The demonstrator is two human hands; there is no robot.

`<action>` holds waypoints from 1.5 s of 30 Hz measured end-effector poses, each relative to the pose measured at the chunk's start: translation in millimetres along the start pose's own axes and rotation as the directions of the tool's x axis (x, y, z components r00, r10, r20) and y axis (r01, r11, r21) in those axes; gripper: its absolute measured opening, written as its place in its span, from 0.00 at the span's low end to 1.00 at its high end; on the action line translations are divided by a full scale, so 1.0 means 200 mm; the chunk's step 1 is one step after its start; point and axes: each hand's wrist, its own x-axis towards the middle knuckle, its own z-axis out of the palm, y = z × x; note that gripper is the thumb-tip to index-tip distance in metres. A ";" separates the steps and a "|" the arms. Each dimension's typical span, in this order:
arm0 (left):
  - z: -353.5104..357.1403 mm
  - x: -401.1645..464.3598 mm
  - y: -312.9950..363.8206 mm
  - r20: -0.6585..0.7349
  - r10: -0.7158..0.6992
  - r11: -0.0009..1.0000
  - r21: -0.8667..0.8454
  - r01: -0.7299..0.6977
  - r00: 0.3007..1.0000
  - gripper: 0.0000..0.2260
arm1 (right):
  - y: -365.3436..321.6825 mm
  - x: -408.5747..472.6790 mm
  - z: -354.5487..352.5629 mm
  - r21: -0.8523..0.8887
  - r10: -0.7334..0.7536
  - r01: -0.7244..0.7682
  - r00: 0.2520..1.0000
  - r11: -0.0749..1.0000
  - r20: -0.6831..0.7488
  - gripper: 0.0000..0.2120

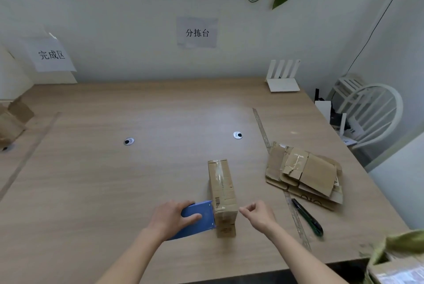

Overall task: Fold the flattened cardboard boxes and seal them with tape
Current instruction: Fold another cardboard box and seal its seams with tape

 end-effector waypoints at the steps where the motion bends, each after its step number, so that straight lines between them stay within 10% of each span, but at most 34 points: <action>1: 0.00 0.00 0.00 0.005 -0.005 1.000 -0.001 0.005 1.000 0.24 | 0.01 0.01 0.01 0.001 0.001 -0.001 1.000 1.000 0.001 0.16; 22: 0.10 0.05 0.01 0.064 -0.047 0.988 -0.144 0.056 0.997 0.19 | 0.09 0.11 0.16 0.082 0.080 -0.075 0.996 0.994 -0.051 0.06; 30: 0.10 0.04 -0.03 0.089 -0.067 0.979 -0.188 0.083 0.994 0.18 | 0.14 0.08 0.13 -0.034 0.124 -0.127 0.990 0.991 -0.069 0.25; 34: 0.08 0.00 -0.06 0.105 -0.073 0.978 -0.189 0.092 0.992 0.06 | 0.03 0.04 0.11 -0.228 -0.263 0.196 0.911 0.954 -0.317 0.18; 38: 0.06 -0.02 -0.05 0.095 -0.091 0.972 -0.208 0.109 0.991 0.09 | -0.16 0.05 0.21 -0.355 -0.639 0.568 0.759 0.742 -0.122 0.22; 45: 0.05 -0.01 -0.08 0.087 -0.109 0.967 -0.223 0.126 0.990 0.19 | -0.09 0.17 0.32 -0.491 -0.603 0.593 0.782 0.639 0.159 0.28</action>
